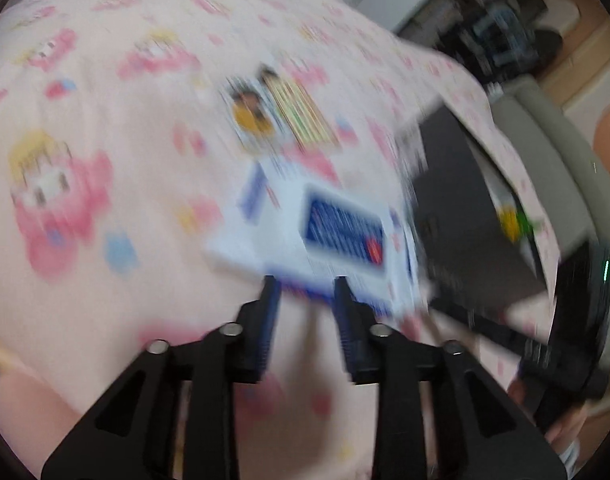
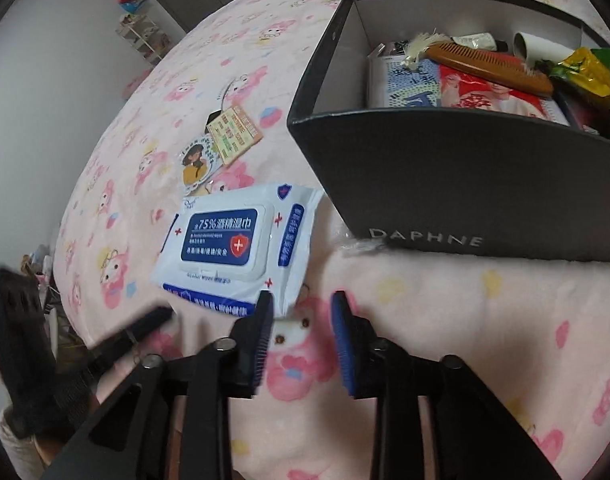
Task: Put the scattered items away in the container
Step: 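Close both grippers on the white wet-wipes pack and lift it, then carry the wet-wipes pack into the DAPHNE box and lower it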
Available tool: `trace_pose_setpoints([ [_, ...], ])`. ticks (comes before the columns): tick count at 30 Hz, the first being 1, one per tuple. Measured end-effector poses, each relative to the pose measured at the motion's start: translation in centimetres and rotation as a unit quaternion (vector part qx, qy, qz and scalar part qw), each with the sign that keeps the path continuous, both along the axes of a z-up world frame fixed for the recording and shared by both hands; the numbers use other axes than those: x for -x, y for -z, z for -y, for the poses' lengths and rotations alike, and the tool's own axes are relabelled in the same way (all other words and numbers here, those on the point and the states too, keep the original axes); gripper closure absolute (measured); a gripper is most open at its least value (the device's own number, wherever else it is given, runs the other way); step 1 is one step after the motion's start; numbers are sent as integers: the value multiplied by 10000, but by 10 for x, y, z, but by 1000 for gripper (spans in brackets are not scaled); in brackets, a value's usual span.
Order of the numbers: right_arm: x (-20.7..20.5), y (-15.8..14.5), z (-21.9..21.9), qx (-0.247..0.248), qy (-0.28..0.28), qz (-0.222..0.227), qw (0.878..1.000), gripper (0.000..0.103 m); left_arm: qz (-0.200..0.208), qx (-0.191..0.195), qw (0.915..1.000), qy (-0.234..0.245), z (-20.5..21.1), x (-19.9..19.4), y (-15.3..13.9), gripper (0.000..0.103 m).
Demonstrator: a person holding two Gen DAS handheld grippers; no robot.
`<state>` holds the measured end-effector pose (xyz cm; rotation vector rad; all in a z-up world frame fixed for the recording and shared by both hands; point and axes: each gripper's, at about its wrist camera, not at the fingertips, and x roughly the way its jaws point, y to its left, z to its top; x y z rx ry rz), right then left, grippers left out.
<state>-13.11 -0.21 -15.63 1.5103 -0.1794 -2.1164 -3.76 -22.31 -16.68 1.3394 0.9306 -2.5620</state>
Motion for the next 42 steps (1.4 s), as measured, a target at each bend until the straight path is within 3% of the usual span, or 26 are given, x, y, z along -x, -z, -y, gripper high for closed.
trace_pose_setpoints([
  [2,6,3,4,69,16,23,10000,58,77,84,9998,-174,17,15,4,50],
  [7,25,27,22,184,-145,345,9991,57,608,145,9980,-45,29,49,32,55],
  [8,23,26,23,222,-188,328,9990,59,596,193,9980,23,25,48,31,70],
  [9,20,25,23,259,-228,304,9989,70,581,280,9979,62,20,45,27,73],
  [12,12,20,21,332,-345,200,9987,79,597,333,9974,238,9,33,19,73],
  [19,-27,5,-10,236,-774,185,9966,79,731,15,9948,713,-30,-15,13,74],
  [23,-47,9,-28,-56,-1003,288,9945,77,653,-111,9942,844,-45,-28,14,65],
  [26,-42,22,-40,46,-706,479,9963,77,553,-86,9975,438,-36,-23,20,63],
  [29,-40,22,-39,-52,-525,352,9980,77,567,-228,9974,380,-35,-18,27,63],
  [31,-41,18,-38,-23,-600,287,9978,70,468,-262,9975,460,-41,-16,28,61],
  [33,-37,21,-33,-43,-633,281,9976,62,448,-407,9968,522,-44,-15,33,50],
  [35,-31,27,-30,-72,-636,325,9974,62,497,-627,9954,527,-45,-14,40,43],
  [39,-30,39,-32,122,-560,453,9973,60,459,-620,9961,418,-54,-18,41,45],
  [42,-40,24,-37,169,-586,258,9978,67,337,-700,9953,572,-65,-25,28,56],
])
